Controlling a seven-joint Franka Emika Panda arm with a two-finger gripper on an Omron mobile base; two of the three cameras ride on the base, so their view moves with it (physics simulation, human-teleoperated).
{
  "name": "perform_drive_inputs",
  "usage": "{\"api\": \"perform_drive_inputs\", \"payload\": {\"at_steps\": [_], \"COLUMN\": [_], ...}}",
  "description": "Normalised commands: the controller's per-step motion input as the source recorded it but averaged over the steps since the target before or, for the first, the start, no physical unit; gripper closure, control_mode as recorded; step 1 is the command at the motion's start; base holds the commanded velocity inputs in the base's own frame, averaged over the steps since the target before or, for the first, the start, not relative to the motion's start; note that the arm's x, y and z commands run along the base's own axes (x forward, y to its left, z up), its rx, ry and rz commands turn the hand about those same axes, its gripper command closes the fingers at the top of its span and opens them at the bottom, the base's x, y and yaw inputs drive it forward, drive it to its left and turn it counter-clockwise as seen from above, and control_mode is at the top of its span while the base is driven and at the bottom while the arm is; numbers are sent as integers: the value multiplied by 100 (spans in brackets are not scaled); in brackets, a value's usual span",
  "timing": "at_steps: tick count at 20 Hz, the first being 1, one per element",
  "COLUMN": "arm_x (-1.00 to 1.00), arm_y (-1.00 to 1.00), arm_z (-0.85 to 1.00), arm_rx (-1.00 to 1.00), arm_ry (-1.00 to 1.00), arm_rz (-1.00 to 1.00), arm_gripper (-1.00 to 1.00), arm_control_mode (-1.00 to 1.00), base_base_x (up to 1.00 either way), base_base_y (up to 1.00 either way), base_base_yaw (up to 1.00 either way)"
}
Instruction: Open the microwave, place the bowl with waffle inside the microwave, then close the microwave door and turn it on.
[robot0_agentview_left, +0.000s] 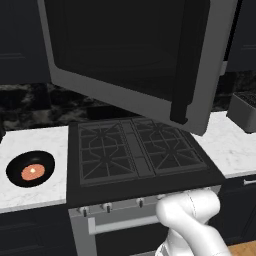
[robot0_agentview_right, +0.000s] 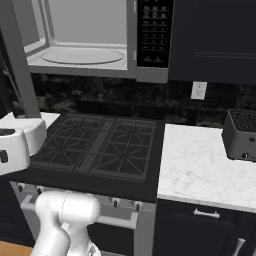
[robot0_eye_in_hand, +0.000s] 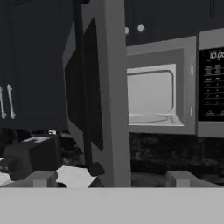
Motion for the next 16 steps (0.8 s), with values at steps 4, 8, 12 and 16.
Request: {"api": "perform_drive_inputs", "payload": {"at_steps": [4,8,12,16], "arm_x": [0,25,98,100], "arm_y": [-100,-51,-12,-1], "arm_z": [7,2,0,0], "arm_rx": [29,20,10,9], "arm_ry": [-11,-6,3,3], "arm_rz": [22,38,55,50], "arm_gripper": [-100,-100,-100,-100], "arm_control_mode": [-100,-100,-100,-100], "base_base_x": [0,0,0,0], "base_base_y": [0,0,0,0], "base_base_yaw": [0,0,0,0]}}
